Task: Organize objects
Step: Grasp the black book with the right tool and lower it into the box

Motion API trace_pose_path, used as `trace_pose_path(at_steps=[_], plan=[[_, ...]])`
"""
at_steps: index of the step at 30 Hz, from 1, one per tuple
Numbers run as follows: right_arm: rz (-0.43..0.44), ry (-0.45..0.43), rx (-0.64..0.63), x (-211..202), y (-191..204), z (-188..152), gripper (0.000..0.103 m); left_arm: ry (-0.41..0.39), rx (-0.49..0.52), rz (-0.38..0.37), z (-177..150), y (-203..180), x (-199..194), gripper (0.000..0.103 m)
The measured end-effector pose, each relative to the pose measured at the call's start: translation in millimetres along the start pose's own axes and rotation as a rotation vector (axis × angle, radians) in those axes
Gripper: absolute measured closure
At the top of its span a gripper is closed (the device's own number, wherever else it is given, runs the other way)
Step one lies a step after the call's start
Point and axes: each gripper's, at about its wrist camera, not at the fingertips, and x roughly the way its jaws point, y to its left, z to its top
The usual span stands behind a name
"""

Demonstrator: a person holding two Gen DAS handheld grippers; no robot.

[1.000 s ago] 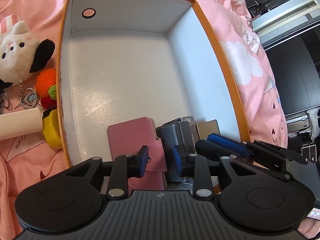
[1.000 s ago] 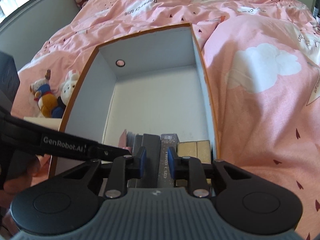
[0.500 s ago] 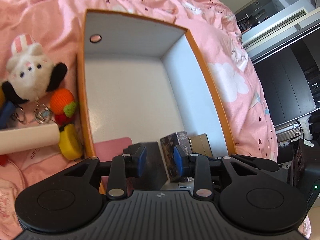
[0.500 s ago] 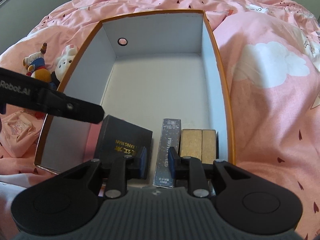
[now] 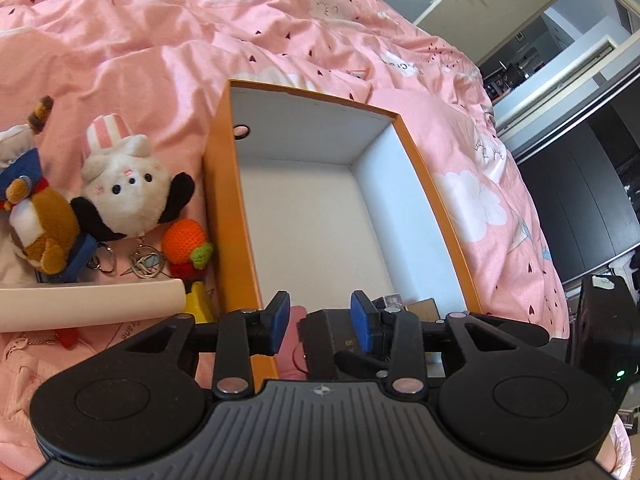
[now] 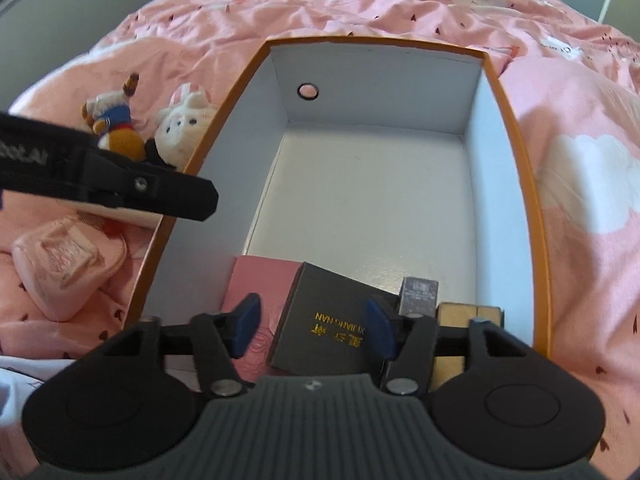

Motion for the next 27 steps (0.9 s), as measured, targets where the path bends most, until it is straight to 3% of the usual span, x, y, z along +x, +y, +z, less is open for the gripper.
trace_pose_path(at_steps=[3, 9, 13, 17, 18, 22, 27], plan=[[-0.03, 0.031, -0.082, 13, 14, 4, 0.03, -0.006, 0.0, 0.015, -1, 2, 1, 0.062], [-0.13, 0.091, -0.172, 39, 24, 6, 0.031, -0.008, 0.026, 0.022, -3, -3, 5, 0.062], [-0.114, 0.117, -0.148, 40, 16, 4, 0.039, -0.008, 0.039, 0.016, -3, -4, 6, 0.062], [-0.04, 0.093, -0.064, 17, -1, 4, 0.061, -0.009, 0.059, -0.004, -3, -7, 6, 0.062], [-0.034, 0.081, -0.046, 11, -5, 4, 0.062, -0.005, 0.068, -0.012, -3, -9, 6, 0.062], [-0.101, 0.041, -0.035, -9, -16, 4, 0.079, 0.009, 0.097, -0.035, -4, -19, 11, 0.062], [-0.089, 0.026, 0.003, -13, -31, 1, 0.079, 0.021, 0.112, -0.038, -4, -28, 16, 0.062]])
